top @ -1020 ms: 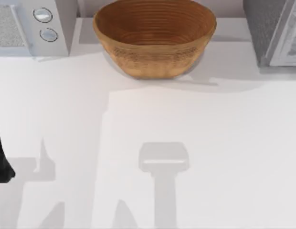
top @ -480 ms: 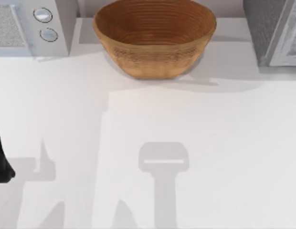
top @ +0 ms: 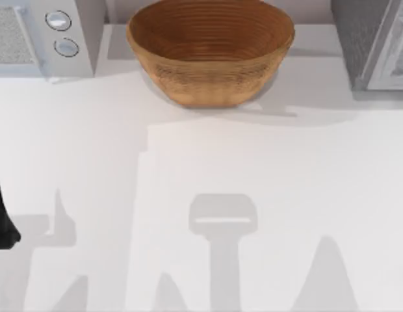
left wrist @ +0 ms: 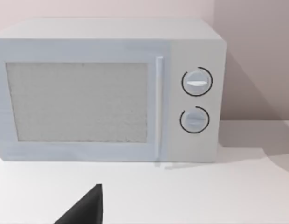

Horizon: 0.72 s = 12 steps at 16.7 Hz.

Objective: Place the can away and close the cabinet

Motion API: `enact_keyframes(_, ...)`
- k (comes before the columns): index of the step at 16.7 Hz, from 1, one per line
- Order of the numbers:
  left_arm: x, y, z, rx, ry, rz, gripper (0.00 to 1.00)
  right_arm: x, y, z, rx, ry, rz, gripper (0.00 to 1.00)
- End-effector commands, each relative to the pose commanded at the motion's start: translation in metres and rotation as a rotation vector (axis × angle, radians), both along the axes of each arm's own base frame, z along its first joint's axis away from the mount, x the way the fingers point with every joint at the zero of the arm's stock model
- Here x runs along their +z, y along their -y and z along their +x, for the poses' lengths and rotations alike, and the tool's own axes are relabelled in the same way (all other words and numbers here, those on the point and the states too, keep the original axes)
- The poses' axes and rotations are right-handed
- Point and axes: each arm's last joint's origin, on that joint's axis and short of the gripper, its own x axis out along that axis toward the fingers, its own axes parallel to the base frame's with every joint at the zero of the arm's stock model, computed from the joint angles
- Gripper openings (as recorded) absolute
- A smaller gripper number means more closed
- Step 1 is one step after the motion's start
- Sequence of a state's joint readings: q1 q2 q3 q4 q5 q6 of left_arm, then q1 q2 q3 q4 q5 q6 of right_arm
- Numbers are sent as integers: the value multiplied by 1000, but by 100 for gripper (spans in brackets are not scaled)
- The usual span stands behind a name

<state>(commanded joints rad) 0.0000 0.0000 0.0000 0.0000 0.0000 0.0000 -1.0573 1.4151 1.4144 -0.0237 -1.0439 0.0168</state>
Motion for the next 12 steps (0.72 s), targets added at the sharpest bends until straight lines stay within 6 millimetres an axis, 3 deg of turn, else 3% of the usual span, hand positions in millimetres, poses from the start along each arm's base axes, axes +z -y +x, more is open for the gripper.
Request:
enact_keyframes(3, 0, 0, 0, 0, 0, 0, 100, 52, -27, -12, 3, 4, -5, 100)
enact_keyframes(6, 0, 0, 0, 0, 0, 0, 100, 84, -51, -23, 5, 15, -23, 100)
enact_keyframes(12, 0, 0, 0, 0, 0, 0, 100, 91, -56, -27, 3, 20, -30, 100)
